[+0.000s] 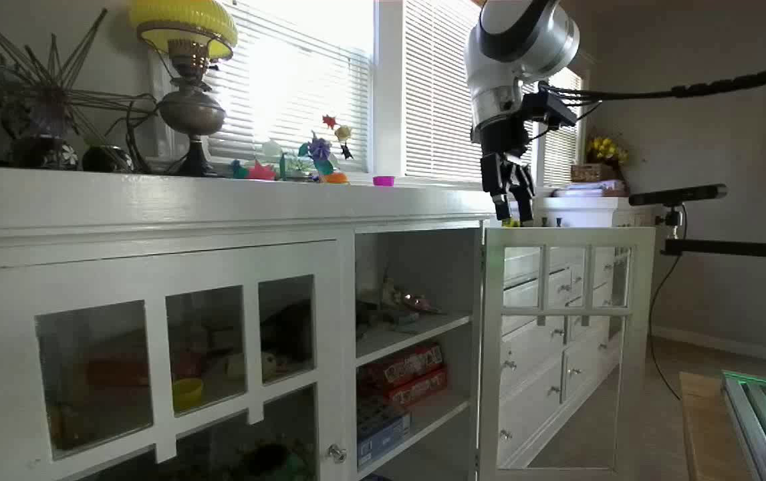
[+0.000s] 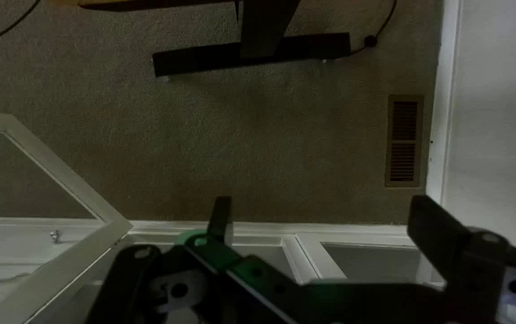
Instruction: Place the purple bowl on its side.
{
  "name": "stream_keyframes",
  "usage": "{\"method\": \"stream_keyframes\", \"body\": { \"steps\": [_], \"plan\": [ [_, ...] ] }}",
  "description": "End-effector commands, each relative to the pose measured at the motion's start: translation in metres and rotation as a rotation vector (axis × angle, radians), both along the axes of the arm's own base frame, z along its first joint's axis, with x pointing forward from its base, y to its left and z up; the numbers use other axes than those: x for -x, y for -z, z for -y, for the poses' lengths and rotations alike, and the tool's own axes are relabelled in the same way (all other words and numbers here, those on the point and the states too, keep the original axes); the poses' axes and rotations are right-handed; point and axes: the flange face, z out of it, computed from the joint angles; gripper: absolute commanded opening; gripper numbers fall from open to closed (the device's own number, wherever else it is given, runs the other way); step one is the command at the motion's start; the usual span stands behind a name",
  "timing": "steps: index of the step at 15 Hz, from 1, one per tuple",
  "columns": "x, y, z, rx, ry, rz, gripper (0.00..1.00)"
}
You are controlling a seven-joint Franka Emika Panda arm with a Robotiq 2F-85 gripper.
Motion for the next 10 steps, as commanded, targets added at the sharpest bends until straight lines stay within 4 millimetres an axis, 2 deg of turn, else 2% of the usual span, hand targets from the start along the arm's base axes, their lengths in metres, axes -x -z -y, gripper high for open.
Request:
{"method": "stream_keyframes", "body": {
  "steps": [1, 6, 8, 10],
  "plan": [
    [0.0, 0.0, 0.0, 0.0, 0.0, 0.0, 1.0],
    [0.0, 0.0, 0.0, 0.0, 0.0, 0.0, 1.0],
    [-0.011, -0.009, 0.008, -0.014, 0.033, 0.032, 1.0],
    [-0.021, -0.027, 0.025, -0.035, 0.075, 0.076, 1.0]
  ]
}}
